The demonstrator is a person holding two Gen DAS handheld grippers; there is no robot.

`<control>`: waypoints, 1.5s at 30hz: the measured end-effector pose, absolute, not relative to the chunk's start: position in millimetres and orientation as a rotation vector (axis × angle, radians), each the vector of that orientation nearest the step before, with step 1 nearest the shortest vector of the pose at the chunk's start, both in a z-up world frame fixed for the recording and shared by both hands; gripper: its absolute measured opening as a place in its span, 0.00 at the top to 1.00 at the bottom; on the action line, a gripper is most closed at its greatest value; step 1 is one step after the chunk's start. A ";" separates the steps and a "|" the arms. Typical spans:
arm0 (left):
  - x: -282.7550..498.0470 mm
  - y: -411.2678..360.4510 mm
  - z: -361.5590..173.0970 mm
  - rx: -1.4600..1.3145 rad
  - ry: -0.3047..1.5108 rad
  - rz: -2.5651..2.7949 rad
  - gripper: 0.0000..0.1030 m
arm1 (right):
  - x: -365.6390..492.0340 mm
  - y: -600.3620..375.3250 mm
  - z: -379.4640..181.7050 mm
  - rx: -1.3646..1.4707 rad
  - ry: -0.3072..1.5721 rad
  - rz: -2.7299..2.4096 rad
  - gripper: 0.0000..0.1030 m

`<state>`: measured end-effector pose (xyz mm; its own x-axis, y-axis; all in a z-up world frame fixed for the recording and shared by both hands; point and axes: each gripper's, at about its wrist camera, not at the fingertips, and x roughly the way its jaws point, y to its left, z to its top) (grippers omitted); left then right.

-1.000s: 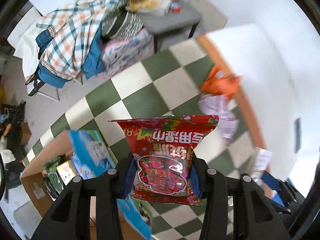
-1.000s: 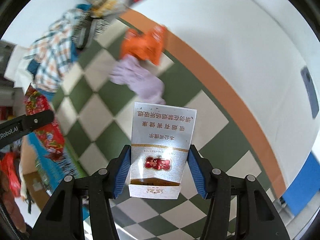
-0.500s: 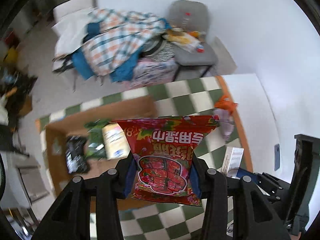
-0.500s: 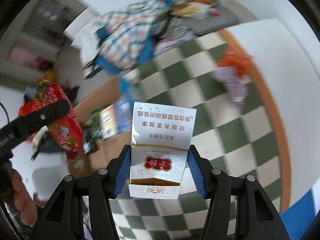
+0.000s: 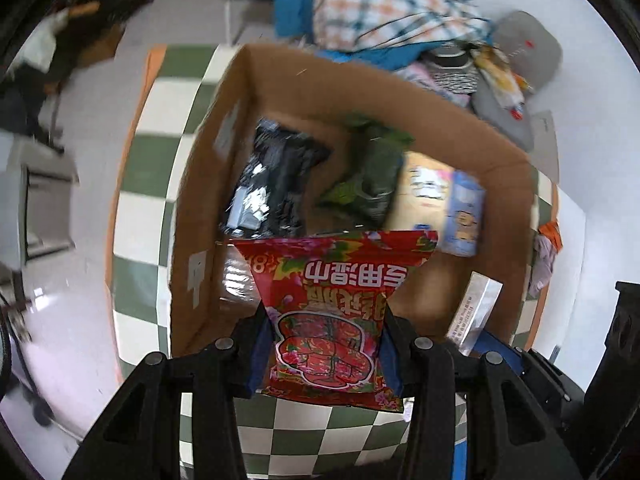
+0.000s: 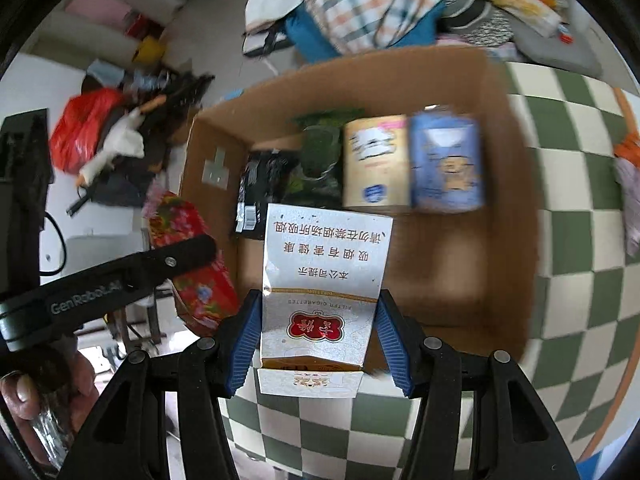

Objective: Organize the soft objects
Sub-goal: 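Drop red bag into box with left tool while right tool places white box, then grasp the orange bag with left tool while right tool grasps lilac cloth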

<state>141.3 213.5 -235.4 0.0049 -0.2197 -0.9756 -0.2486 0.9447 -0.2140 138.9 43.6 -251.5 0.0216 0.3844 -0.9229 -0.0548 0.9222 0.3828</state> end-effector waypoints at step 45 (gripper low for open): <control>98.0 210.4 -188.9 -0.118 1.294 0.188 0.01 | 119.5 47.8 -257.1 -0.030 1.462 0.181 0.00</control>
